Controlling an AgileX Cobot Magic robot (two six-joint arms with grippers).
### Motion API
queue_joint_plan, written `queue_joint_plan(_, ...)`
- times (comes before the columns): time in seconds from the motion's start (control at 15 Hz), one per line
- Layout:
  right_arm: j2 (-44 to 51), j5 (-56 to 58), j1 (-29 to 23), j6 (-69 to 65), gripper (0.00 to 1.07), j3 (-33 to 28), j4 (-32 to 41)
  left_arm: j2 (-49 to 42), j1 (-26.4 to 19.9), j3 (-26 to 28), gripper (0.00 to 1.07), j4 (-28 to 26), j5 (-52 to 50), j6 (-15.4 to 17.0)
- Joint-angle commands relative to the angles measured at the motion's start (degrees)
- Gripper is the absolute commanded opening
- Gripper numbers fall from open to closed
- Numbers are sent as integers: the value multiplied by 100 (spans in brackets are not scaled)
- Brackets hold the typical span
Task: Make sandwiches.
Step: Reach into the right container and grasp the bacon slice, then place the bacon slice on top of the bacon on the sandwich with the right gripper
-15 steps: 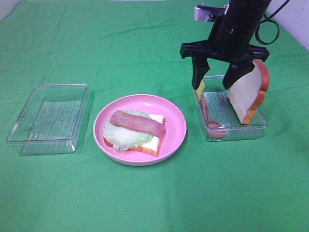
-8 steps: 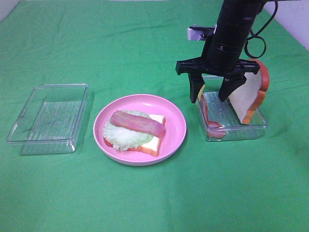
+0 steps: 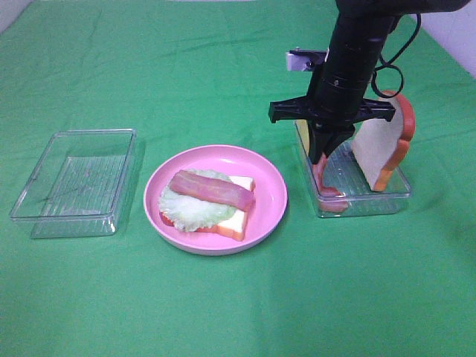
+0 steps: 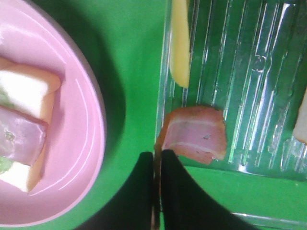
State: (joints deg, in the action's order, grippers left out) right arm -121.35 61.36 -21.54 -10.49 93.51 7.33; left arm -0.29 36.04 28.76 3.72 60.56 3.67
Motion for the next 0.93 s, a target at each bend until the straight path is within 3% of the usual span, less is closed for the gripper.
queue_joint_plan(0.07, 29, 92, -6, -23, 0, 29, -40, -115, 0, -17, 83, 6, -63, 11)
queue_joint_plan(0.53, 1031, 670, -6, -17, 0, 120, 189, -115, 0, -17, 83, 6, -63, 11)
queue_joint_plan(0.73, 1782, 888, -6, 206, 0, 120, 1398, -115, 0, -17, 83, 6, -63, 11)
queue_joint_plan(0.93, 1776, 602, -132, 579, 0, 115, 2355, -115, 0, -17, 83, 6, -63, 11)
